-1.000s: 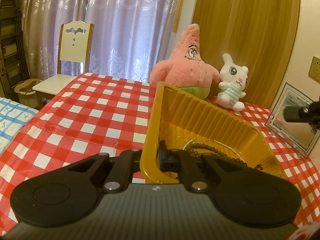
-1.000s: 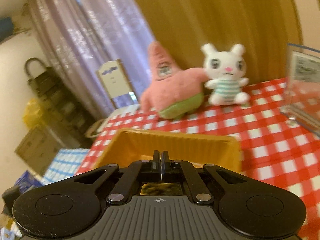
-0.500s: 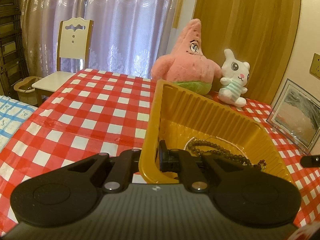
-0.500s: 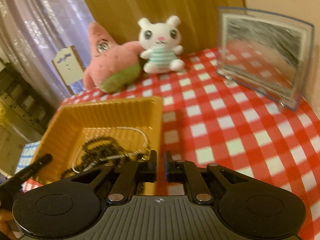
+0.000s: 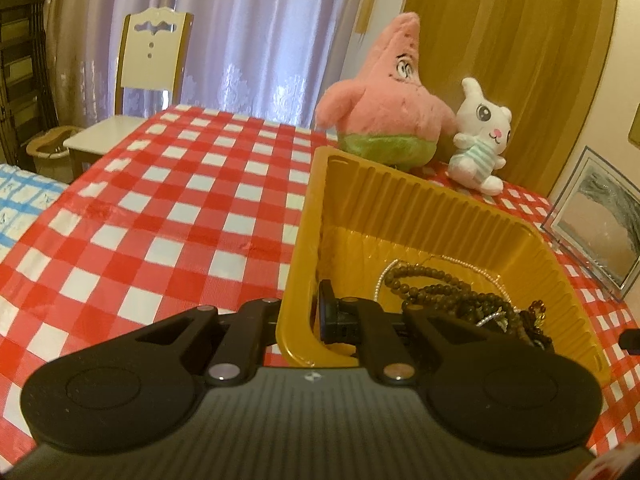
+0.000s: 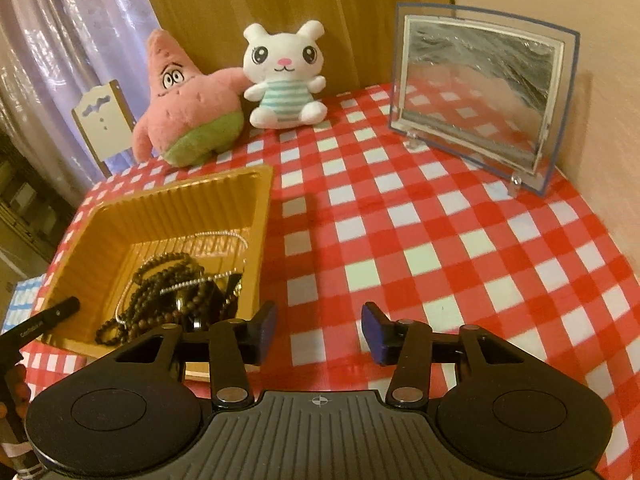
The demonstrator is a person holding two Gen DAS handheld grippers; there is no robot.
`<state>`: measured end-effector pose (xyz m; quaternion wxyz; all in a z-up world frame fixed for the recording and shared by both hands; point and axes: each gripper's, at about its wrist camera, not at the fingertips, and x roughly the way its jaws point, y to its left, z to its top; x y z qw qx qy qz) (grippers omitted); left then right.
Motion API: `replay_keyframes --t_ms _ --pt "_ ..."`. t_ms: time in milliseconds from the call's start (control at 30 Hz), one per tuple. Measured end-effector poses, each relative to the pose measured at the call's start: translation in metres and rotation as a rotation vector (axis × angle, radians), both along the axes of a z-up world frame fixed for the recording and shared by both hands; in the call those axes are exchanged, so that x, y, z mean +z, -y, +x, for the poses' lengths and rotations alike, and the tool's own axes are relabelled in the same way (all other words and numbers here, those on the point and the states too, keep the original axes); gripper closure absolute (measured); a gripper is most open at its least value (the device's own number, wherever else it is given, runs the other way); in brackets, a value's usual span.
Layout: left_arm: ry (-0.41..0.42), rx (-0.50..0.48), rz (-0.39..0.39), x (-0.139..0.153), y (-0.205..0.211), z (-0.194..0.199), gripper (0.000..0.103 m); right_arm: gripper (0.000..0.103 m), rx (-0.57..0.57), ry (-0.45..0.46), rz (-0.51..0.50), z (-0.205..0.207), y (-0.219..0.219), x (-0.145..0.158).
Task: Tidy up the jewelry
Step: 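Open the left tool to release the tray while the right tool withdraws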
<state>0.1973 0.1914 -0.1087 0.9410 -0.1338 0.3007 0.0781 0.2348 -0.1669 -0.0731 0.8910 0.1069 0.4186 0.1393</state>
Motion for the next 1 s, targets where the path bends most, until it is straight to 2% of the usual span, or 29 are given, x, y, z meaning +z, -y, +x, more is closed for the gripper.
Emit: replay_keyframes --t_ms 167,233,300,400,500,667,767,933,1000 --pt "-0.04 -0.008 -0.023 -0.009 -0.005 0.004 0.095 0.052 -0.014 -0.019 -0.01 -0.015 -0.004 -0.002" --pt "-0.045 -0.018 -0.03 -0.01 -0.007 0.003 0.089 0.051 -0.022 -0.026 -0.009 -0.021 -0.004 -0.003" --pt "-0.066 -0.015 -0.028 -0.012 -0.008 0.002 0.06 0.048 -0.03 -0.031 -0.007 -0.027 -0.006 -0.003" --pt "-0.052 -0.008 -0.03 -0.008 -0.013 -0.003 0.053 0.041 -0.039 -0.033 -0.005 -0.04 -0.008 -0.002" --pt "-0.064 -0.005 -0.021 -0.002 -0.021 -0.008 0.044 0.038 -0.048 -0.031 -0.008 -0.053 -0.011 0.0" --pt "-0.042 0.002 0.055 0.022 -0.028 -0.034 0.041 0.037 -0.067 -0.014 -0.083 -0.076 -0.019 0.008" --pt "-0.056 -0.012 0.115 0.036 -0.023 -0.049 0.037 0.036 -0.067 0.0 -0.134 -0.087 -0.022 0.012" --pt "-0.108 -0.072 0.219 0.055 0.007 -0.075 0.036 0.036 -0.057 0.046 -0.149 -0.108 -0.024 0.023" --pt "-0.132 -0.106 0.232 0.06 0.024 -0.085 0.033 0.036 -0.056 0.049 -0.152 -0.115 -0.025 0.028"
